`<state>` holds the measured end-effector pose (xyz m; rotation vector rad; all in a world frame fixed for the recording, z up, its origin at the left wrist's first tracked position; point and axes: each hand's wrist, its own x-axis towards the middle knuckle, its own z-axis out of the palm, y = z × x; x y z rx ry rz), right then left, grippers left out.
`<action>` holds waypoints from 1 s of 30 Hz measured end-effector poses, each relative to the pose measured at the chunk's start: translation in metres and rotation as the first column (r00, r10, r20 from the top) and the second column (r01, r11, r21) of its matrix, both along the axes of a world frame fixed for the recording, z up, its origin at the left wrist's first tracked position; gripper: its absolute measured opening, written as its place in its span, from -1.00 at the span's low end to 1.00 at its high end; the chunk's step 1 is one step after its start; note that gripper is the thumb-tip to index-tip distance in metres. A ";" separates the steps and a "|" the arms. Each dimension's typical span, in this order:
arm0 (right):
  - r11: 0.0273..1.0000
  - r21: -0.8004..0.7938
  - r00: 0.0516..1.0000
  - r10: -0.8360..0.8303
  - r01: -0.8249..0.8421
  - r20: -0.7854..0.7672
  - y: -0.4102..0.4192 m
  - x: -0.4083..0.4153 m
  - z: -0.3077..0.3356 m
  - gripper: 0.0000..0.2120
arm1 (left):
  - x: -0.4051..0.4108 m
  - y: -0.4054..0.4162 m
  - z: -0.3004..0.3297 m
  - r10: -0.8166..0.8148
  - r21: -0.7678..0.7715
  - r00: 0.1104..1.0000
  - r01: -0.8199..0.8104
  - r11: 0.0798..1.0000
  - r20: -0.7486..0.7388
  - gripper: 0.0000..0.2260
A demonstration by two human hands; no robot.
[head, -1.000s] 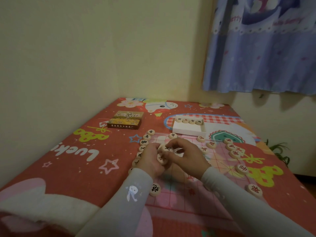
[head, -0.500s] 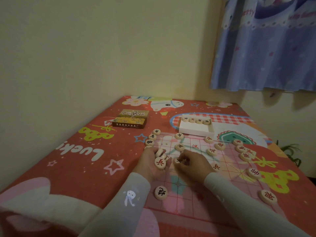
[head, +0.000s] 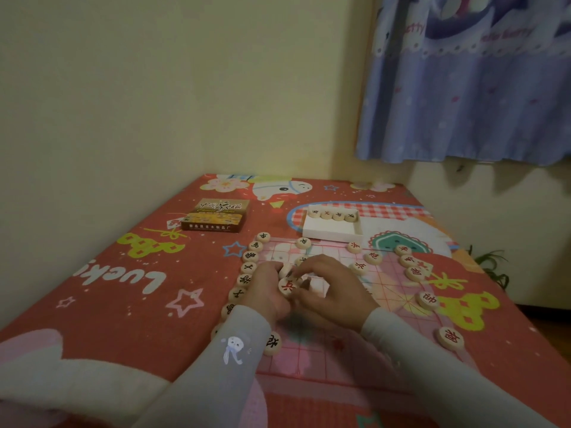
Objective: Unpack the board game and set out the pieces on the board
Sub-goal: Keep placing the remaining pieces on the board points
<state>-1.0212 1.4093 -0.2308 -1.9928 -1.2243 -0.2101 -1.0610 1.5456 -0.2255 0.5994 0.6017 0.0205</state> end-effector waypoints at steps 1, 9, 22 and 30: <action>0.999 -0.041 0.999 0.036 -0.035 0.017 -0.005 -0.002 0.003 -0.81 | 0.001 -0.006 0.004 -0.020 0.003 1.000 0.020 1.000 0.004 -0.80; 0.993 -0.119 0.998 -0.025 0.017 -0.062 -0.051 -0.002 0.018 -0.89 | 0.003 -0.050 0.018 -0.170 0.039 0.985 0.169 0.985 0.007 -0.73; 0.964 0.052 0.963 -0.256 0.261 -0.087 -0.131 -0.047 -0.007 -0.87 | -0.024 -0.086 0.015 -0.181 0.158 0.983 0.175 0.972 0.024 -0.58; 0.923 -0.177 0.937 -0.349 0.342 -0.008 -0.151 -0.076 -0.050 -0.80 | -0.037 -0.090 0.006 -0.238 0.271 0.971 0.229 0.935 0.001 -0.61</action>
